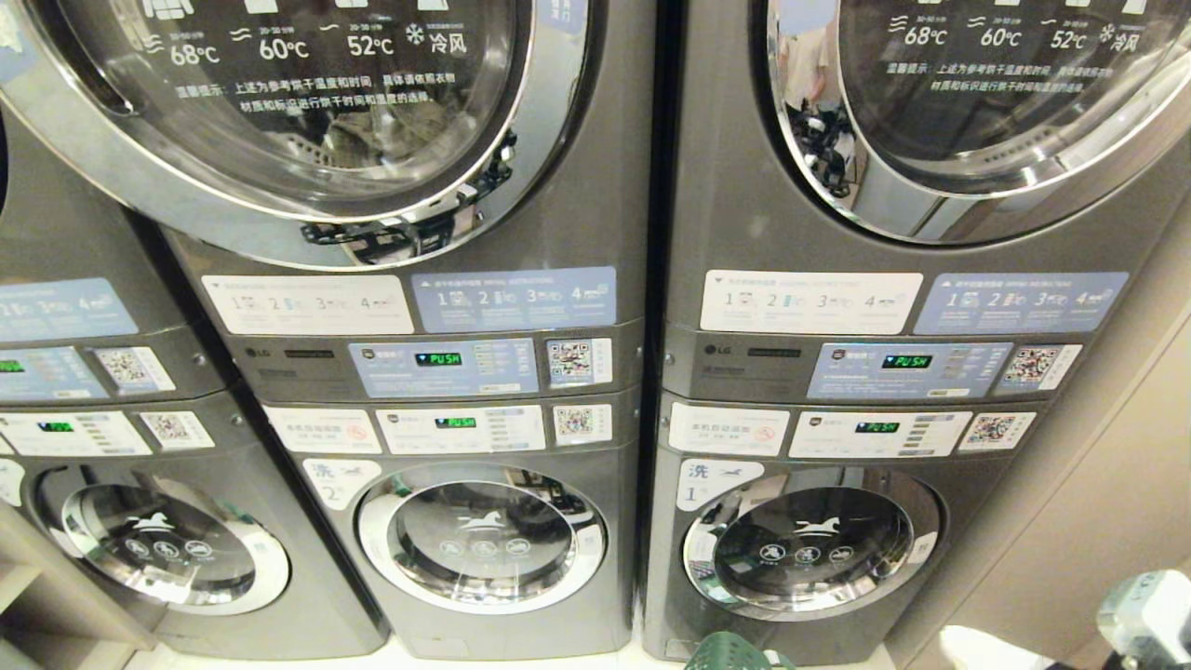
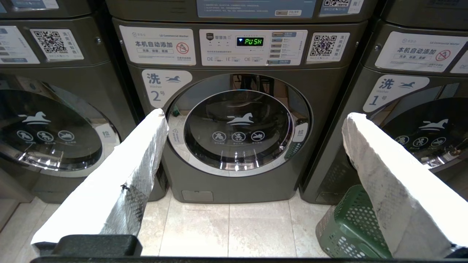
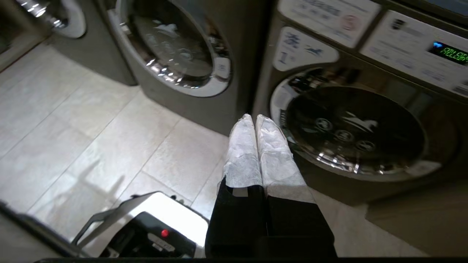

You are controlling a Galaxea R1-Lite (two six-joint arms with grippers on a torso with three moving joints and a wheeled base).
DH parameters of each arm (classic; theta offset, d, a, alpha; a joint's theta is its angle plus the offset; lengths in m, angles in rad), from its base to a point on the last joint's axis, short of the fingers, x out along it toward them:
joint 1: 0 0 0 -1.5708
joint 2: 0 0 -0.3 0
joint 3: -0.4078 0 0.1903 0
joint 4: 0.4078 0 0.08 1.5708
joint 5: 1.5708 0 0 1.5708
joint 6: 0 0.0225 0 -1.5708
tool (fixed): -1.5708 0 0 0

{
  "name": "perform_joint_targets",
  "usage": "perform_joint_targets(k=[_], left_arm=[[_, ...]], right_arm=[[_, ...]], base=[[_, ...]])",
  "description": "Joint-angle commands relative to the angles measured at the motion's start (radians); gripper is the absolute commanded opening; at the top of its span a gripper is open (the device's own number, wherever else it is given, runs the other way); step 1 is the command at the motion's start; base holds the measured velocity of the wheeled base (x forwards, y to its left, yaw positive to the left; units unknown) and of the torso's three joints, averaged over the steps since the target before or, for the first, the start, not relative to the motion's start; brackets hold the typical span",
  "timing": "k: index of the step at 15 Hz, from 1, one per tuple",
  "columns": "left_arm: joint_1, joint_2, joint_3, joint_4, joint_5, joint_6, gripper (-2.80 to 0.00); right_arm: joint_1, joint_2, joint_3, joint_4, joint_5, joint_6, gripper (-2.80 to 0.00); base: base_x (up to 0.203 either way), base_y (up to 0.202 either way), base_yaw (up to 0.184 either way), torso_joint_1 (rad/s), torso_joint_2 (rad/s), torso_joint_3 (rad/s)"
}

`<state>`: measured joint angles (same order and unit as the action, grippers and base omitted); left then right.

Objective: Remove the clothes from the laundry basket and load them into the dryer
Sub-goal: Close the dryer

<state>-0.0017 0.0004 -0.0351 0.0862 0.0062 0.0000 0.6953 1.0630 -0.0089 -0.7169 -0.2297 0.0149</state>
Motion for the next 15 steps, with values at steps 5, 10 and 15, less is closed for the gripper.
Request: perform_joint_targets(k=[5, 10, 15], left_arm=[[0.000, -0.002, 0.000, 0.001, 0.001, 0.000, 0.00], [0.000, -0.002, -0.001, 0.002, 0.000, 0.003, 0.00], [0.000, 0.000, 0.000, 0.001, 0.001, 0.005, 0.00]], right_arm=[[-0.225, -0.649, 0.005, 0.384, -0.029, -0.072, -2.80], [-0.283, -0.790, 0.009, 0.685, 0.303, -0.175, -2.80], [-0.223, -0.788, 0.006, 0.731, 0.289, -0.150, -2.80]], base=[[0.000, 0.000, 0.000, 0.000, 0.00, 0.000], [0.000, 0.000, 0.000, 0.000, 0.00, 0.000], [0.000, 0.000, 0.000, 0.000, 0.00, 0.000]])
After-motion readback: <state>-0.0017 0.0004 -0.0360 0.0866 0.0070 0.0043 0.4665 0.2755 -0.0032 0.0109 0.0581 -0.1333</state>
